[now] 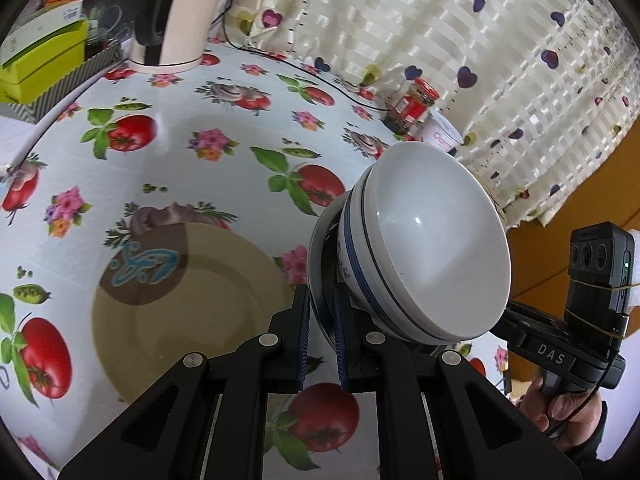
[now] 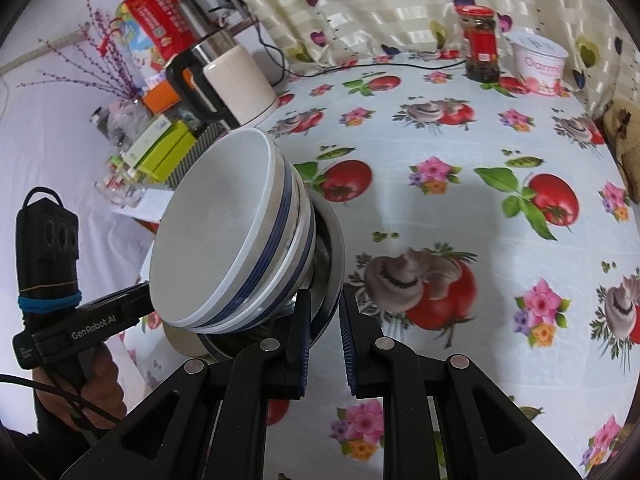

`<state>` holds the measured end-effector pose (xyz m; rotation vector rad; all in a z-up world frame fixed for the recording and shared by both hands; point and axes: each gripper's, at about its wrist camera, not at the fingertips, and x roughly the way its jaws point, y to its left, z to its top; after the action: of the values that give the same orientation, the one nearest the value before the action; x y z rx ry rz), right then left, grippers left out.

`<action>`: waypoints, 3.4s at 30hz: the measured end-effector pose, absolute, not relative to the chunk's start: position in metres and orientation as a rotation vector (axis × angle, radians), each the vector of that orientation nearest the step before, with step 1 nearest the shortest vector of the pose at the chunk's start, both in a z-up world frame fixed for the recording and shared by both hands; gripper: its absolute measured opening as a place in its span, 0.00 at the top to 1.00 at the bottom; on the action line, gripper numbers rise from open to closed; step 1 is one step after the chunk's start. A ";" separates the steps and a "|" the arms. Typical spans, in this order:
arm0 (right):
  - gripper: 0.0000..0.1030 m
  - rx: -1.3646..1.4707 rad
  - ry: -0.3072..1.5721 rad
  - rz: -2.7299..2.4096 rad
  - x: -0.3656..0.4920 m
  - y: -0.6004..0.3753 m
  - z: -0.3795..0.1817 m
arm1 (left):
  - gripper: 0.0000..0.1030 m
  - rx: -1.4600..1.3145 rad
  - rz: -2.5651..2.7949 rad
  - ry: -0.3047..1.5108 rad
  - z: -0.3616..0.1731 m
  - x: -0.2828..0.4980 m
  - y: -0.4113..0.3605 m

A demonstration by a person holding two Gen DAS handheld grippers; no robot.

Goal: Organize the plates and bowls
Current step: 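Carry the steel bowl stack with the left gripper over the beige plates, then lower the steel bowl stack onto the beige plates and open the left gripper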

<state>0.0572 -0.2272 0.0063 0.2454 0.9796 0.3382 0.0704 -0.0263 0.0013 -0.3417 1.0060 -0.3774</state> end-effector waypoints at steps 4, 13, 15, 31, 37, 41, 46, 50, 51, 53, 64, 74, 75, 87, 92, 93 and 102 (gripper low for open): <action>0.85 0.228 0.986 0.360 0.062 -0.215 0.006 | 0.89 -0.351 -0.353 1.002 0.000 0.069 -0.014; 0.85 0.199 1.002 0.409 0.074 -0.186 0.004 | 0.89 -0.370 -0.300 0.998 -0.003 0.065 0.012; 0.85 0.194 1.007 0.418 0.076 -0.181 0.002 | 0.89 -0.374 -0.289 0.998 -0.004 0.064 0.016; 0.85 0.157 1.049 0.479 0.088 -0.139 -0.010 | 0.89 -0.404 -0.205 1.003 -0.014 0.054 0.053; 0.85 0.141 1.072 0.502 0.093 -0.123 -0.018 | 0.89 -0.416 -0.175 1.009 -0.018 0.050 0.065; 0.85 0.136 1.089 0.514 0.095 -0.115 -0.023 | 0.90 -0.420 -0.163 1.010 -0.020 0.049 0.070; 0.85 0.130 1.108 0.522 0.098 -0.108 -0.028 | 0.90 -0.427 -0.152 1.018 -0.024 0.048 0.074; 0.85 0.124 1.110 0.527 0.099 -0.106 -0.029 | 0.90 -0.433 -0.149 1.020 -0.026 0.048 0.076; 0.85 0.122 1.110 0.527 0.099 -0.105 -0.029 | 0.90 -0.436 -0.149 1.021 -0.026 0.048 0.076; 0.85 0.118 1.111 0.529 0.099 -0.104 -0.028 | 0.90 -0.439 -0.149 1.021 -0.026 0.048 0.077; 0.78 0.111 1.115 0.533 0.099 -0.103 -0.028 | 0.84 -0.463 -0.141 1.009 -0.030 0.047 0.082; 0.68 0.093 1.101 0.521 0.088 -0.109 -0.026 | 0.73 -0.474 -0.114 0.985 -0.027 0.038 0.089; 0.66 0.094 1.098 0.520 0.087 -0.110 -0.025 | 0.72 -0.474 -0.114 0.980 -0.026 0.037 0.089; 0.58 0.054 1.059 0.511 0.066 -0.111 -0.012 | 0.72 -0.420 -0.086 0.941 -0.011 0.016 0.084; 0.54 0.016 1.028 0.508 0.054 -0.107 -0.002 | 0.72 -0.381 -0.082 0.925 -0.002 0.006 0.075; 0.53 0.009 1.021 0.508 0.052 -0.107 0.000 | 0.72 -0.369 -0.082 0.921 0.000 0.003 0.071; 0.49 -0.039 0.977 0.506 0.032 -0.100 0.012 | 0.72 -0.295 -0.083 0.905 0.011 -0.014 0.048</action>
<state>0.0317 -0.1004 0.0123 -0.0389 0.9772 0.5060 -0.0143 0.0481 0.0107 -0.2947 0.9052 -0.0833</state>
